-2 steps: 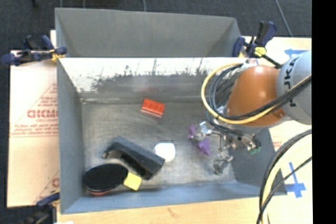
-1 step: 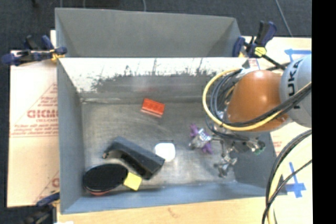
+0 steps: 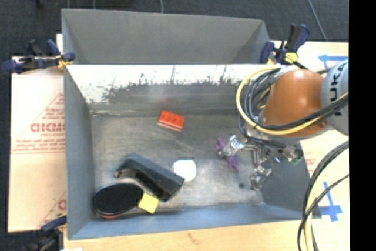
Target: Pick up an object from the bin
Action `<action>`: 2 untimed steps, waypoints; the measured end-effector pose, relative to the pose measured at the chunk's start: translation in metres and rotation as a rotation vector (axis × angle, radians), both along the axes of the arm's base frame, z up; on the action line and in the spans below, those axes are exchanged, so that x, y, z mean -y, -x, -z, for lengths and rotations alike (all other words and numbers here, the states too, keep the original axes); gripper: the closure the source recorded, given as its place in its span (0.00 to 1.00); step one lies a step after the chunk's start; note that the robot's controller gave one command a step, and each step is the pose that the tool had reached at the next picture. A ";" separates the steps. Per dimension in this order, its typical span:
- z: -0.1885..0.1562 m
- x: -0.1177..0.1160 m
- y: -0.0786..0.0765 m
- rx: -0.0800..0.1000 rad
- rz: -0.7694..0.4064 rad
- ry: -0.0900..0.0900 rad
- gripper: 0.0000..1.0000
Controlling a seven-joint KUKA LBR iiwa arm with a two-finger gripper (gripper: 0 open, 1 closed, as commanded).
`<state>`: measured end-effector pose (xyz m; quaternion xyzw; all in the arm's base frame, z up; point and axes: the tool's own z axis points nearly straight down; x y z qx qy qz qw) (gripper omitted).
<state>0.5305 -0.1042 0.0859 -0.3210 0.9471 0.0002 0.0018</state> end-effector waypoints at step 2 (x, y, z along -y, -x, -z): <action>-0.009 -0.031 -0.014 0.000 0.140 0.001 0.00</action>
Offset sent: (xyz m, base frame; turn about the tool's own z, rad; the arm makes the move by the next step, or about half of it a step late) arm 0.0216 0.0779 0.0408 -0.4073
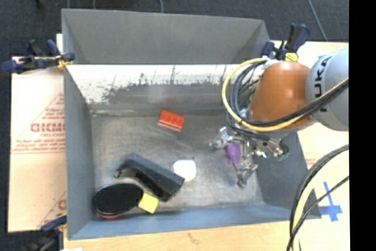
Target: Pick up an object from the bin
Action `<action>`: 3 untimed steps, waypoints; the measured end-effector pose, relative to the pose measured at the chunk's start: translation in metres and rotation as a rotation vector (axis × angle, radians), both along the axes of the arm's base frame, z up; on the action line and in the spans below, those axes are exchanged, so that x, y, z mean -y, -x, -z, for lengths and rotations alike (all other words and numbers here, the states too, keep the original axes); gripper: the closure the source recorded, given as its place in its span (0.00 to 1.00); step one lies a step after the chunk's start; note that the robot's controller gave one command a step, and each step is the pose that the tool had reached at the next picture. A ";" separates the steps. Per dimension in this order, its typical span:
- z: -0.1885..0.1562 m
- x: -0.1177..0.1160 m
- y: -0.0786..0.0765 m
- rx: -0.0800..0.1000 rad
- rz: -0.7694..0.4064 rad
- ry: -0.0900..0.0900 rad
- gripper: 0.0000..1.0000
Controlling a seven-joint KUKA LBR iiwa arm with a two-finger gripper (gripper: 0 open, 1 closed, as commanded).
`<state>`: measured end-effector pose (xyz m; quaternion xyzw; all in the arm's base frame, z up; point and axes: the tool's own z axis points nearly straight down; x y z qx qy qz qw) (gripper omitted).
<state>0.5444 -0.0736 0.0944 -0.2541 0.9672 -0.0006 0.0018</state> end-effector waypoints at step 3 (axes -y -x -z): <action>-0.023 0.035 -0.047 0.001 0.238 -0.001 0.00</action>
Offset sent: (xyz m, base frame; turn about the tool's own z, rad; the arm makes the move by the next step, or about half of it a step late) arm 0.0462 -0.0337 0.0224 0.2377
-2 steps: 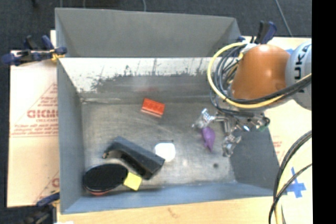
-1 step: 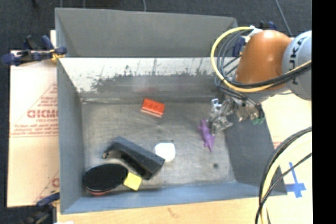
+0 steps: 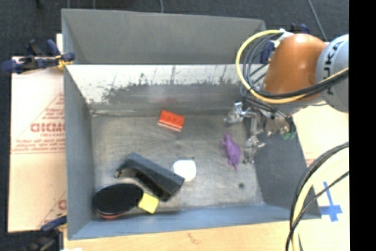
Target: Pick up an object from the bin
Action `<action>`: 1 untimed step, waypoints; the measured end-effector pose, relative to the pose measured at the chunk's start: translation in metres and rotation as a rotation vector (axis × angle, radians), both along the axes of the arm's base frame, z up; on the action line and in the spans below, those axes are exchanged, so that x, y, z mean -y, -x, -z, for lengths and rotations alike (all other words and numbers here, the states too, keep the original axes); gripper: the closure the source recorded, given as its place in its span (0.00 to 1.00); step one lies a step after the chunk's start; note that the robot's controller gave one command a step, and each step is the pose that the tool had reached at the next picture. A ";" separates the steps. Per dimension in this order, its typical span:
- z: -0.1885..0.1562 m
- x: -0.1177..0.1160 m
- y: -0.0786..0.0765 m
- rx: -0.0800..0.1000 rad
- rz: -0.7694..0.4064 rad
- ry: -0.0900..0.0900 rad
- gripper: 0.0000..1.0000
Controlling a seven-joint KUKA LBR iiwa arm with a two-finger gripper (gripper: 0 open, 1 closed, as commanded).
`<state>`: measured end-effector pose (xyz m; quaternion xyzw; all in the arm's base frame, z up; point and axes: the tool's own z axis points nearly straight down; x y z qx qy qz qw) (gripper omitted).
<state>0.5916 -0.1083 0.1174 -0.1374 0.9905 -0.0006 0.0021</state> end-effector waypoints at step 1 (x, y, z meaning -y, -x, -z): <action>0.000 0.000 0.000 0.000 0.000 0.000 0.00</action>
Offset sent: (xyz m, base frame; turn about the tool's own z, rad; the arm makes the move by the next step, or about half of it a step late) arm -0.0205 0.0116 -0.0474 -0.4252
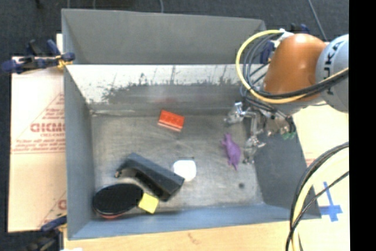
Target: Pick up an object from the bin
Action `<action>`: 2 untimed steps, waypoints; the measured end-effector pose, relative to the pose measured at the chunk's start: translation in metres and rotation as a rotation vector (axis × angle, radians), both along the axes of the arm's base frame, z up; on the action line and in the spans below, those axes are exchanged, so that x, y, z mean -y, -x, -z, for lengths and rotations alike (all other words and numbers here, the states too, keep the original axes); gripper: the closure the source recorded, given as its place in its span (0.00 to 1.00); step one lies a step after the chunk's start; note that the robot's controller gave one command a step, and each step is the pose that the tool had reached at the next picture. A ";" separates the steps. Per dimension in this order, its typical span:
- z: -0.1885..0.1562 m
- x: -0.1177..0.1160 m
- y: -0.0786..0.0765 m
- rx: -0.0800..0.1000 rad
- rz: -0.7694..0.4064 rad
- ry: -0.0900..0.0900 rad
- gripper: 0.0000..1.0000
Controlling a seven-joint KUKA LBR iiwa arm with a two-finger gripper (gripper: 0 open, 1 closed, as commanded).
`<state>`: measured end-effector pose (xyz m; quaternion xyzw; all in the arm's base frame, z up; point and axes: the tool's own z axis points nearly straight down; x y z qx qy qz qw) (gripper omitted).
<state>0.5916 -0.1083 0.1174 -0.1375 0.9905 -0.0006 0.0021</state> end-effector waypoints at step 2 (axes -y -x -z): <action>0.044 0.010 0.017 0.004 -0.479 0.005 1.00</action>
Offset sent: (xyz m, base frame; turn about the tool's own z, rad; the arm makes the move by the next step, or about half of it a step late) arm -0.0201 -0.0085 -0.0474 -0.4814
